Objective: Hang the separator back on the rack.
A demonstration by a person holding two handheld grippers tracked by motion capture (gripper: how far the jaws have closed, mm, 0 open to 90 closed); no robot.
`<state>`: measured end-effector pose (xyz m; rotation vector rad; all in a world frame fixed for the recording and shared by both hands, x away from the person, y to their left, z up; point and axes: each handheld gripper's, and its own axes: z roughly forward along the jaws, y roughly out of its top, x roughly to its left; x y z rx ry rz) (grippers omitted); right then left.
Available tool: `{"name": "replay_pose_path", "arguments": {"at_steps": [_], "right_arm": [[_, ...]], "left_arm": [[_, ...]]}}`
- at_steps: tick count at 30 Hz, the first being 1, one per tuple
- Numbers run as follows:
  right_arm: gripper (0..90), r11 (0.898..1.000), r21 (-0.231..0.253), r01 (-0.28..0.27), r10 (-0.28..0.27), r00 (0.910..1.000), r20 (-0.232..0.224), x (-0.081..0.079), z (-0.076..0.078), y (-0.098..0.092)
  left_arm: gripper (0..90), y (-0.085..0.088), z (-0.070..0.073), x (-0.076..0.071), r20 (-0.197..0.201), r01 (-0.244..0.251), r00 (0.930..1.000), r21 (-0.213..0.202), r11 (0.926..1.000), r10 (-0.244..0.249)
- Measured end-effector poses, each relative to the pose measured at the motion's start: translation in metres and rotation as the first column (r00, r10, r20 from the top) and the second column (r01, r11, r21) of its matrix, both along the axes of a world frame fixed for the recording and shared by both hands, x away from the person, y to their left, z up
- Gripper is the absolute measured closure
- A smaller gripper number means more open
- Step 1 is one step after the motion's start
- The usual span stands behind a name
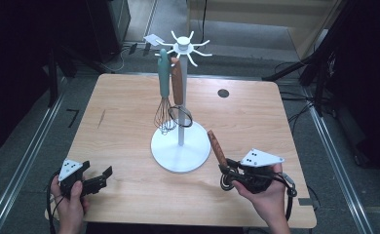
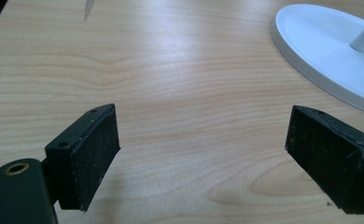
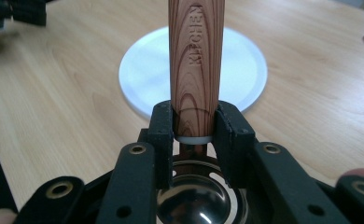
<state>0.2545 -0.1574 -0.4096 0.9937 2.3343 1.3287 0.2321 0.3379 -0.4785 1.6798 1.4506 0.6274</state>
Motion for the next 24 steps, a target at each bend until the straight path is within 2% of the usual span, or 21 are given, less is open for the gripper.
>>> {"name": "replay_pose_path", "arguments": {"at_steps": [5, 9, 13, 16, 20, 24], "right_arm": [[71.4, 0.998, 0.052, 0.04, -0.041, 0.9991, 0.012, -0.003, 0.002, -0.001], [71.5, 0.992, 0.105, 0.075, -0.077, 0.9968, 0.021, -0.003, 0.005, -0.002], [71.5, 0.986, 0.143, 0.088, -0.094, 0.9951, 0.031, -0.002, 0.008, 0.0], [71.4, 0.983, 0.161, 0.088, -0.096, 0.9945, 0.043, -0.001, 0.012, 0.005], [71.5, 0.977, 0.198, 0.085, -0.101, 0.9923, 0.072, 0.001, 0.02, 0.012], [71.5, 0.968, 0.237, 0.08, -0.107, 0.9889, 0.103, 0.001, 0.028, 0.018]], "left_arm": [[7.7, -0.002, -0.002, 0.005, 0.005, 0.012, 0.9999, 0.019, 0.9997, -0.012], [7.4, -0.002, -0.001, 0.007, 0.027, 0.006, 0.9996, 0.026, 0.9997, -0.007], [6.9, -0.002, -0.003, 0.008, 0.026, 0.01, 0.9996, 0.028, 0.9996, -0.011], [6.9, -0.004, -0.005, 0.007, 0.026, 0.015, 0.9995, 0.033, 0.9993, -0.015], [6.9, -0.009, -0.006, 0.006, 0.04, 0.029, 0.9987, 0.074, 0.9969, -0.032], [6.9, -0.009, -0.006, 0.005, 0.038, 0.032, 0.9986, 0.071, 0.997, -0.035]]}}
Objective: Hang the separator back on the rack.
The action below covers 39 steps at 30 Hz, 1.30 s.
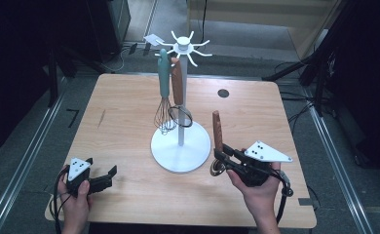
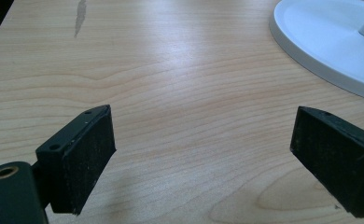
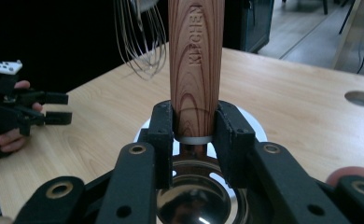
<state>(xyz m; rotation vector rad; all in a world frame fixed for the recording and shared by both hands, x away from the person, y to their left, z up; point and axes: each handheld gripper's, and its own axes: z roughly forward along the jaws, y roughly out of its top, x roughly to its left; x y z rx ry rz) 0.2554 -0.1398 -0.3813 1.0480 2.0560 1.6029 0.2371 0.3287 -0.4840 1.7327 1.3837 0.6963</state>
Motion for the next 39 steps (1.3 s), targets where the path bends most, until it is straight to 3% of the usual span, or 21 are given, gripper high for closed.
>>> {"name": "replay_pose_path", "arguments": {"at_steps": [22, 39], "right_arm": [[71.4, 0.996, 0.083, 0.038, -0.049, 0.9895, 0.136, -0.002, 0.034, 0.021], [71.4, 0.996, 0.082, 0.036, -0.052, 0.9774, 0.205, -0.001, 0.057, 0.04]], "left_arm": [[6.9, 0.001, 0.0, 0.001, -0.011, 0.003, 0.9999, -0.02, 0.9998, -0.003], [6.8, 0.002, 0.0, 0.001, -0.011, 0.005, 0.9999, -0.027, 0.9996, -0.005]]}}
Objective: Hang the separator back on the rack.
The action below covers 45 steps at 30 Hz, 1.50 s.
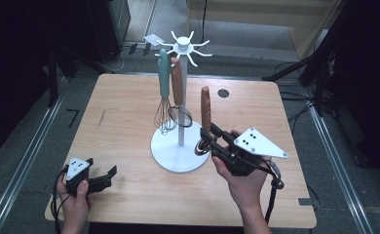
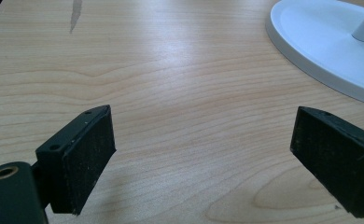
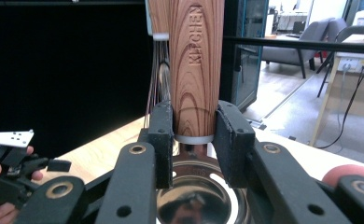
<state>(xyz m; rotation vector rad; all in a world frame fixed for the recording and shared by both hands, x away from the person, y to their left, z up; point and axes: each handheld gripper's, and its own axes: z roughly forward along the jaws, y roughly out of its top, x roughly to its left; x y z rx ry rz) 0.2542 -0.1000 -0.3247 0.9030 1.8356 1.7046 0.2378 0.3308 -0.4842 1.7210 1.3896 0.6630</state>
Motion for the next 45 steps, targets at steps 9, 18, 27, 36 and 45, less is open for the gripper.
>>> {"name": "replay_pose_path", "arguments": {"at_steps": [9, 18, 27, 36, 45], "right_arm": [[71.4, 1.0, 0.006, 0.025, -0.025, 0.9994, 0.026, 0.004, 0.016, 0.008], [71.4, 0.999, 0.023, 0.042, -0.043, 0.9983, 0.039, 0.007, 0.024, 0.016], [71.4, 0.998, 0.034, 0.058, -0.06, 0.9966, 0.058, 0.009, 0.033, 0.022], [71.3, 0.997, 0.043, 0.067, -0.069, 0.9965, 0.047, 0.012, 0.037, 0.024], [71.3, 0.997, 0.033, 0.066, -0.068, 0.9965, 0.048, 0.016, 0.04, 0.028]], "left_arm": [[5.9, 0.0, 0.0, 0.0, 0.0, 0.004, 1.0, -0.001, 1.0, -0.004], [5.9, -0.001, 0.0, 0.0, 0.0, 0.004, 1.0, 0.005, 1.0, -0.004], [5.9, -0.001, 0.0, 0.001, -0.001, 0.005, 1.0, 0.003, 1.0, -0.005], [5.9, 0.0, 0.0, 0.001, -0.003, 0.01, 0.9999, 0.004, 0.9999, -0.01], [5.9, 0.0, 0.0, 0.001, -0.005, 0.013, 0.9999, 0.005, 0.9999, -0.013]]}}
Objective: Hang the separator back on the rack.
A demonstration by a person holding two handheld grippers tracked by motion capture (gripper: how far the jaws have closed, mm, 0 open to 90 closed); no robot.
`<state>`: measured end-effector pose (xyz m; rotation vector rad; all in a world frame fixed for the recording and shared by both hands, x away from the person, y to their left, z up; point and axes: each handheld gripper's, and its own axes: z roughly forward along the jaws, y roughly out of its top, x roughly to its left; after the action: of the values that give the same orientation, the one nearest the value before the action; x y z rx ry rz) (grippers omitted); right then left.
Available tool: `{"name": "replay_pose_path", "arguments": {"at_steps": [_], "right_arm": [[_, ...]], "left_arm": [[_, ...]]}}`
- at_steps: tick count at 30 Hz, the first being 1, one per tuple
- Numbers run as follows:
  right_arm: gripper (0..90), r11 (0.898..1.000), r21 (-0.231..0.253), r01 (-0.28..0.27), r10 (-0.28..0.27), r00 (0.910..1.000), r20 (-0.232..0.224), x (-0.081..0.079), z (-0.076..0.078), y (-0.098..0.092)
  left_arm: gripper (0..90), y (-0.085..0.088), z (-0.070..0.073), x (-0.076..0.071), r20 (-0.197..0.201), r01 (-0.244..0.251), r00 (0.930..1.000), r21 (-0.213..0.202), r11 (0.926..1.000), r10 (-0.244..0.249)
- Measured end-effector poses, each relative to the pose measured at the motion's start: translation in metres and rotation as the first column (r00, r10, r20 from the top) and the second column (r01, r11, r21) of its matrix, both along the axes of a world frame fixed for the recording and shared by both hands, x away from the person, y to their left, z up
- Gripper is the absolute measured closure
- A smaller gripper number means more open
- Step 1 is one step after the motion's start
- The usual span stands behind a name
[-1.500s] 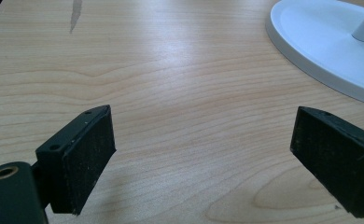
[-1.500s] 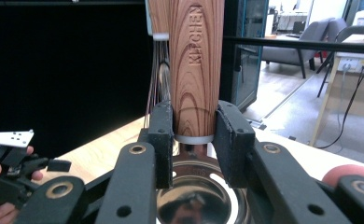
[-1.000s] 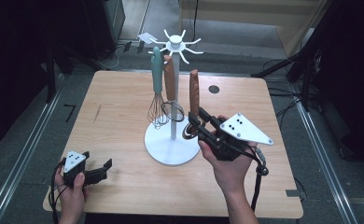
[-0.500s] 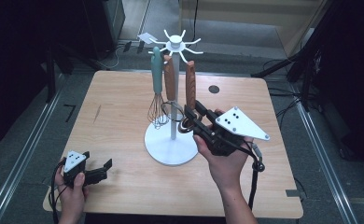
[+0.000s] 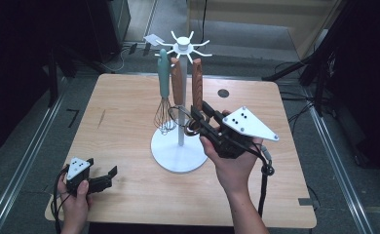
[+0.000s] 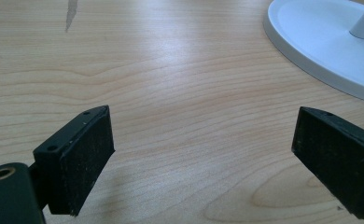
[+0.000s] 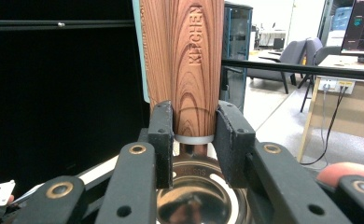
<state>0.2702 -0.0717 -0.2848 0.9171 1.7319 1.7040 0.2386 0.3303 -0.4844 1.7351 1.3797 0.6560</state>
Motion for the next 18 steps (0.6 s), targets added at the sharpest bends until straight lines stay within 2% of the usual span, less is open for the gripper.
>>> {"name": "replay_pose_path", "arguments": {"at_steps": [18], "right_arm": [[71.2, 1.0, -0.02, 0.004, -0.004, 0.9997, -0.024, 0.0073, -0.0025, 0.0059]], "left_arm": [[5.9, -0.0003, 0.0, -0.0001, 0.003, 0.0, 1.0, 0.002, 1.0, 0.0]]}}
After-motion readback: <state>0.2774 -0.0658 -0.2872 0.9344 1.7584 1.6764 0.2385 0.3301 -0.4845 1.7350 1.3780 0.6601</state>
